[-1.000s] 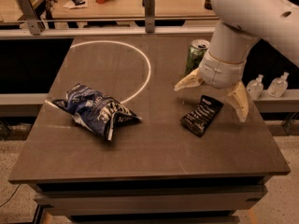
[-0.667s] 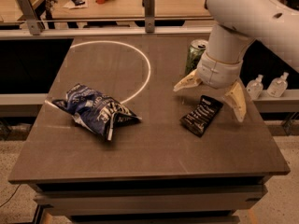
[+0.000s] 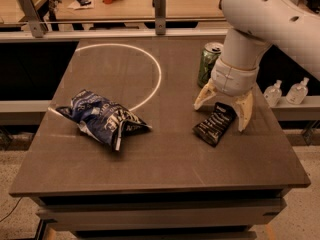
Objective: Pick rxbar chocolate
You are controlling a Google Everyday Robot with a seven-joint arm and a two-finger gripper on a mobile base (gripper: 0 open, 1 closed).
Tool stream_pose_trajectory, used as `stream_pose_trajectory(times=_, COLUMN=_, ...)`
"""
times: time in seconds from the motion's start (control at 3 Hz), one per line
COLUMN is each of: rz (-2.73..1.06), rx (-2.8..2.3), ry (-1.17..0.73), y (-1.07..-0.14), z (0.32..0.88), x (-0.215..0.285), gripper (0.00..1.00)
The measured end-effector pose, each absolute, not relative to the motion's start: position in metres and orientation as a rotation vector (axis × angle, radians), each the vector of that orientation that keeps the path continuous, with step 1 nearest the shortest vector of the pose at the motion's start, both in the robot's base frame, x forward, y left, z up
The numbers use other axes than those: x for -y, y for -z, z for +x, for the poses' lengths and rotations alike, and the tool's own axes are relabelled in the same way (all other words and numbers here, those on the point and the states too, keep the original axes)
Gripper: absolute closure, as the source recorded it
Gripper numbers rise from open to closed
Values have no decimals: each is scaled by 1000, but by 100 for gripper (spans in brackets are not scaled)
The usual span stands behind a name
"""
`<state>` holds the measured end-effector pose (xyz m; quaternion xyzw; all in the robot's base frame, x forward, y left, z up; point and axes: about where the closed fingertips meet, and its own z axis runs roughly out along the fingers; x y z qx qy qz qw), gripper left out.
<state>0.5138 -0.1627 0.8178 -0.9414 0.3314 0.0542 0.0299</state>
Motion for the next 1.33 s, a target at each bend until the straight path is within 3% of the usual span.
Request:
stream_pose_trajectory(times=0.67, rz=-2901, rx=-1031, ry=-175, y=-828, z=514, x=164, gripper=88)
stream_pose_trajectory(times=1.0, rz=-2871, rx=-1079, ry=-189, y=-824, z=514, x=165, gripper=100)
stream_pose_trajectory(times=1.33, rz=-2870, rx=-1079, ry=-189, y=-828, z=514, x=165, gripper=100)
